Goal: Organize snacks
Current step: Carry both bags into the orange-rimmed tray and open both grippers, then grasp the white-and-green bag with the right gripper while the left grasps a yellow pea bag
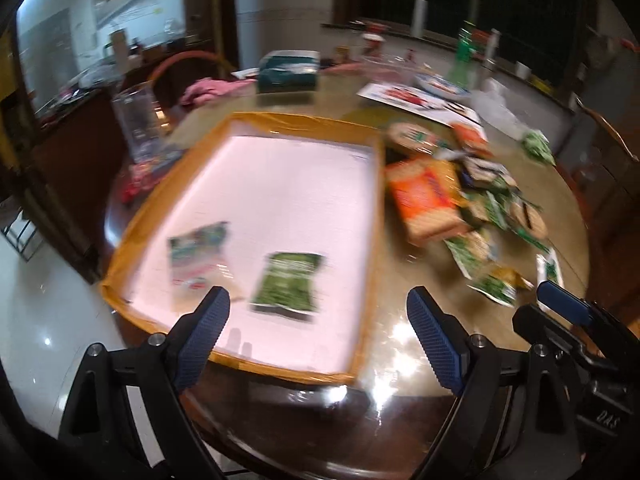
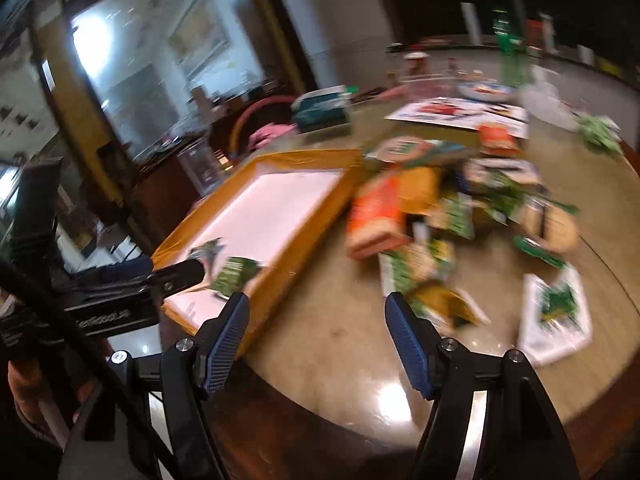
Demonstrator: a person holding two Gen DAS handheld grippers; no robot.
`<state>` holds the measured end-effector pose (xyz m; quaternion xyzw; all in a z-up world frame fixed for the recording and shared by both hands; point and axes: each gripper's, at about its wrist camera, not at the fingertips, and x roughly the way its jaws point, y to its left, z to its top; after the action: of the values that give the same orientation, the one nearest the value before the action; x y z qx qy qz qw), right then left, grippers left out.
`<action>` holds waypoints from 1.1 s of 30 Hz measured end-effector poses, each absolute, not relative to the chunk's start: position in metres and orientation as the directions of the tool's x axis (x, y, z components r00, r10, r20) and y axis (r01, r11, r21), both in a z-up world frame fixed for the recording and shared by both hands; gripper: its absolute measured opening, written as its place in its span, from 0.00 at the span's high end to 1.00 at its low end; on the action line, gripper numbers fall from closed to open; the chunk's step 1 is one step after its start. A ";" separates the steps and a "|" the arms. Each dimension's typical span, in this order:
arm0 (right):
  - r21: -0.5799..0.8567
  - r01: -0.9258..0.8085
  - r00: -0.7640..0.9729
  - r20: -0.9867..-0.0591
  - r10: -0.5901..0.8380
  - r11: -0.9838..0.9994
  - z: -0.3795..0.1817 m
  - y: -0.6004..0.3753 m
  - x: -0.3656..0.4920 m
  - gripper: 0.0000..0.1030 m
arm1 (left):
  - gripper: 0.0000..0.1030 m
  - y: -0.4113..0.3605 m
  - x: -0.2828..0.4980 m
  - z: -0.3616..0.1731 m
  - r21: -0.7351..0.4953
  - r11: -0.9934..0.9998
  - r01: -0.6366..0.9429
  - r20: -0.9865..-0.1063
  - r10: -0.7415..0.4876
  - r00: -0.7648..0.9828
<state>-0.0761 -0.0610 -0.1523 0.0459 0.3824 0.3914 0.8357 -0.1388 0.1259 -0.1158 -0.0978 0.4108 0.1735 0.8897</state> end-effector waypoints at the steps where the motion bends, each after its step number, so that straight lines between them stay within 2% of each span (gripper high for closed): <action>1: 0.390 -0.605 0.401 -0.604 0.689 0.694 -0.155 -0.070 -0.075 0.31 | 0.13 0.116 -0.135 -0.116 -0.020 0.929 -0.369 -0.771 0.220 0.598; 6: 0.480 -0.557 0.364 -0.592 0.719 0.677 -0.164 -0.108 -0.070 0.31 | 0.13 0.083 -0.127 -0.114 0.019 0.947 -0.322 -0.766 0.221 0.603; 17: 0.493 -0.532 0.373 -0.592 0.714 0.688 -0.171 -0.133 -0.069 0.31 | 0.13 0.047 -0.123 -0.115 0.074 0.962 -0.261 -0.763 0.224 0.607; 33: 0.485 -0.511 0.373 -0.618 0.692 0.710 -0.175 -0.127 -0.065 0.31 | 0.12 0.061 -0.126 -0.124 0.014 0.963 -0.268 -0.776 0.179 0.604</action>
<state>-0.0651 -0.1267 -0.1746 0.1068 0.4237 0.3657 0.8218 -0.1264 0.0614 -0.1244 -0.0521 0.4268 0.1251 0.8941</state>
